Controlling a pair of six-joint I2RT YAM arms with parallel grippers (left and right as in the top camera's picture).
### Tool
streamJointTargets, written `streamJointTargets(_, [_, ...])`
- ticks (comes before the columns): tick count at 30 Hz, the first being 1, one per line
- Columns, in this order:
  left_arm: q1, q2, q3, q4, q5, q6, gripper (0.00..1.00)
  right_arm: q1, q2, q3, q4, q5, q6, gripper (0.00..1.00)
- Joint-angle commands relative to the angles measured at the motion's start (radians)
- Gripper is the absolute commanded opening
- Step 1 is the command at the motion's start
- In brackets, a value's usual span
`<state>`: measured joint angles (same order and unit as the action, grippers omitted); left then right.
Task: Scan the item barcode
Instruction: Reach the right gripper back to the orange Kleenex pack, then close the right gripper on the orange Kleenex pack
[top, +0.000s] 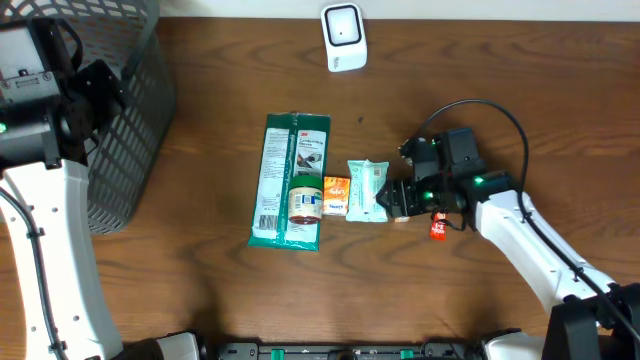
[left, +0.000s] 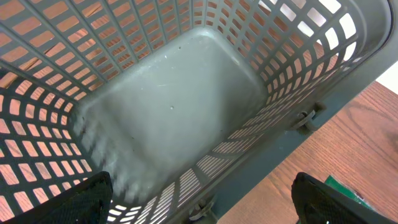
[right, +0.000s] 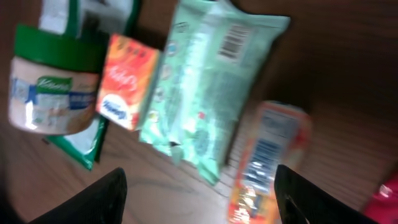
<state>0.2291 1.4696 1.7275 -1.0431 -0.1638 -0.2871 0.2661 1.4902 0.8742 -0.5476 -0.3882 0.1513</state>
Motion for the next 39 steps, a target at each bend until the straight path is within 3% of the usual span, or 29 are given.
streamJointTargets(1, [0.005,-0.001,0.006,0.000,-0.013,0.010,0.92,-0.023,-0.014,0.014,-0.031,0.083,0.036,0.72])
streamJointTargets(9, [0.005,-0.001,0.006,-0.001,-0.013,0.010,0.92,0.003,-0.011,-0.027,-0.029,0.099,0.096,0.72])
streamJointTargets(15, [0.005,-0.001,0.006,-0.001,-0.013,0.010,0.92,0.055,-0.011,-0.110,0.098,0.047,0.162,0.73])
streamJointTargets(20, [0.005,-0.001,0.006,0.000,-0.013,0.010,0.93,0.095,-0.011,-0.121,0.220,-0.285,-0.021,0.75])
streamJointTargets(22, [0.005,-0.001,0.006,0.000,-0.013,0.010,0.92,0.089,-0.011,-0.107,0.213,-0.287,-0.029,0.74])
streamJointTargets(28, [0.005,-0.001,0.006,0.000,-0.013,0.010,0.92,-0.001,-0.021,-0.095,0.212,-0.278,-0.006,0.74])
streamJointTargets(34, [0.005,-0.001,0.006,-0.001,-0.013,0.010,0.93,-0.170,-0.054,-0.094,0.192,-0.410,0.007,0.72])
streamJointTargets(39, [0.005,-0.001,0.006,0.000,-0.013,0.010,0.92,-0.296,-0.055,-0.095,0.080,-0.309,0.037,0.70])
